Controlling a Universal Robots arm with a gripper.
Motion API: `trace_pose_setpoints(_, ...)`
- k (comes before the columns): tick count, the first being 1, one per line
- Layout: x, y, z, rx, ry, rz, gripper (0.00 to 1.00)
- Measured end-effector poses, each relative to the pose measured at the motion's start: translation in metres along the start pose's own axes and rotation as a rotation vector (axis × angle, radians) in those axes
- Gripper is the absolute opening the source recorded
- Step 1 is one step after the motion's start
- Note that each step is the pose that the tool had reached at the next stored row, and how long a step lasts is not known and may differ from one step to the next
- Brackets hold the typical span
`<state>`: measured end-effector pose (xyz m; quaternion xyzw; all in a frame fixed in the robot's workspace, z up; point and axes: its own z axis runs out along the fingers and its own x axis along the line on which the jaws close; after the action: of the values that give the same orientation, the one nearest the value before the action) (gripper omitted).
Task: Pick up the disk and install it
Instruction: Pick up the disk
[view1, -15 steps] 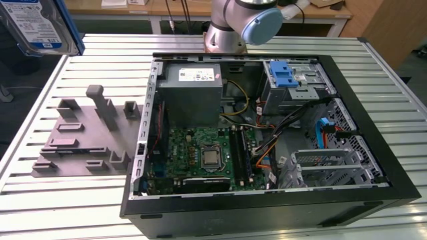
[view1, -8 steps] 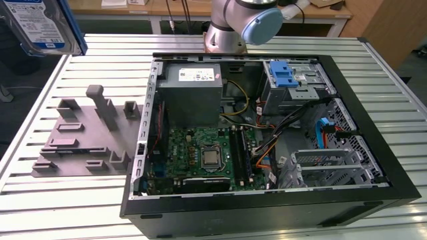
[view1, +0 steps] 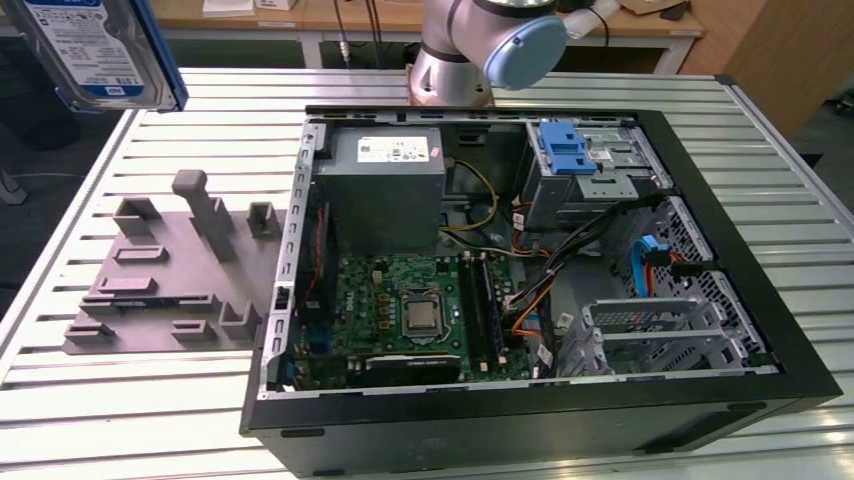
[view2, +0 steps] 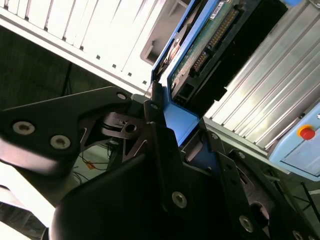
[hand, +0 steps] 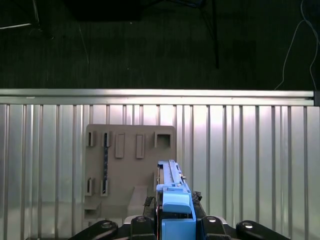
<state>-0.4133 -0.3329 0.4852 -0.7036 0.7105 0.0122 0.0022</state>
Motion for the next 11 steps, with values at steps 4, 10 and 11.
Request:
trace_pose_setpoints(4,0.0022,-0.0012,-0.0001,-0.0001,0.0001,0.0,0.36)
trace_pose_setpoints(10,0.0082,-0.0034,-0.0003,-0.0001,0.0,0.0,0.36)
trace_pose_setpoints(11,0.0082,-0.0045,-0.0003,-0.0001,0.0,0.0,0.36)
